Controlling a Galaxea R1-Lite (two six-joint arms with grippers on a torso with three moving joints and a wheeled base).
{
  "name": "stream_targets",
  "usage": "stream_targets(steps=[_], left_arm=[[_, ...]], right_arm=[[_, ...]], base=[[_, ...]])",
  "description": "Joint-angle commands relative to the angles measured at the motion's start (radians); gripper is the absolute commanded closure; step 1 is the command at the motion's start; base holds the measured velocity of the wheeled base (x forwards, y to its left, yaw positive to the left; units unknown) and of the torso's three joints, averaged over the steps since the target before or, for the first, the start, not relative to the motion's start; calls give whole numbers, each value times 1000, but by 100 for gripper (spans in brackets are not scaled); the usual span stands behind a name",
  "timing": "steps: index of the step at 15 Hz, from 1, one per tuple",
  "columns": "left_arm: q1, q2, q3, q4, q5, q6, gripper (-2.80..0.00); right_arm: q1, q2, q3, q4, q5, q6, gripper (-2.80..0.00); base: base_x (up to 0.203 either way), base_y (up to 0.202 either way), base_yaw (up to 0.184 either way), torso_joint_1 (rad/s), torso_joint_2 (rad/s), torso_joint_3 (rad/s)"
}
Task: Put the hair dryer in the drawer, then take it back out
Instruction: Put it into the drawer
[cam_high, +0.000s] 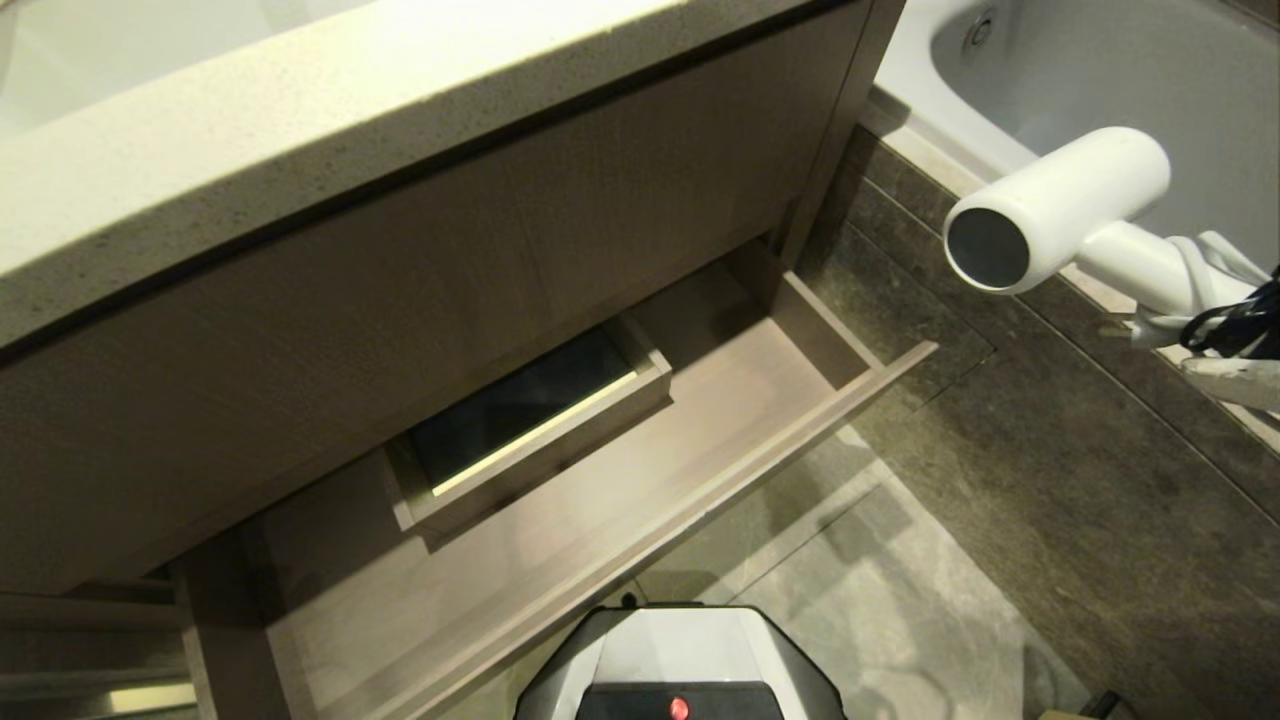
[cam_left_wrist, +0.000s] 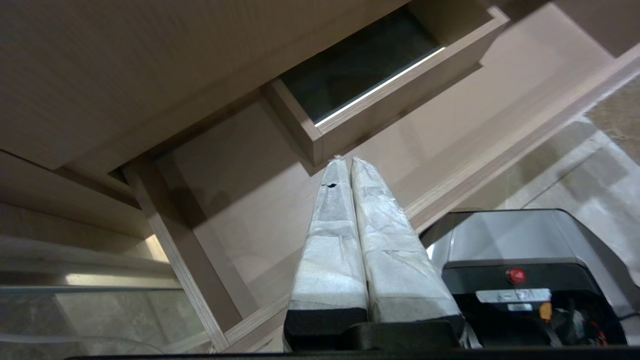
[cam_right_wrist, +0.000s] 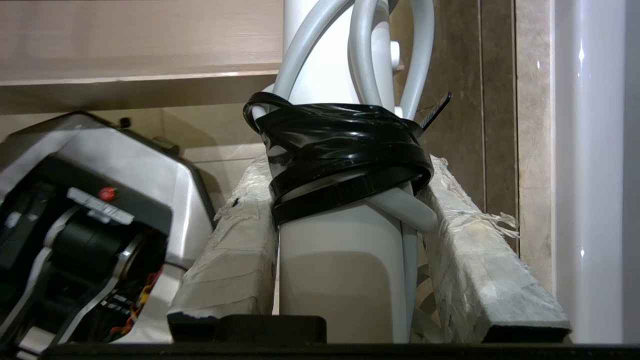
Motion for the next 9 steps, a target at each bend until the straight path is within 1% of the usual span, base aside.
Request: stream_targets(steps=[1, 5, 7, 9], left_arm=[[0, -2, -1, -2, 0, 0, 0], [0, 0, -2, -2, 0, 0, 0], [0, -2, -1, -2, 0, 0, 0], [0, -2, 0, -2, 0, 0, 0]], right_arm=[[-1, -5, 5, 1, 2, -3, 0], [-1, -5, 9, 1, 2, -3, 0], [-1, -2, 12, 1, 2, -3, 0], [0, 0, 15, 1, 2, -3, 0]], base=[[0, 0, 0, -159, 349, 183], [0, 0, 0, -89, 408, 297], [0, 0, 0, 10, 323, 388], [0, 0, 0, 117, 195, 331]])
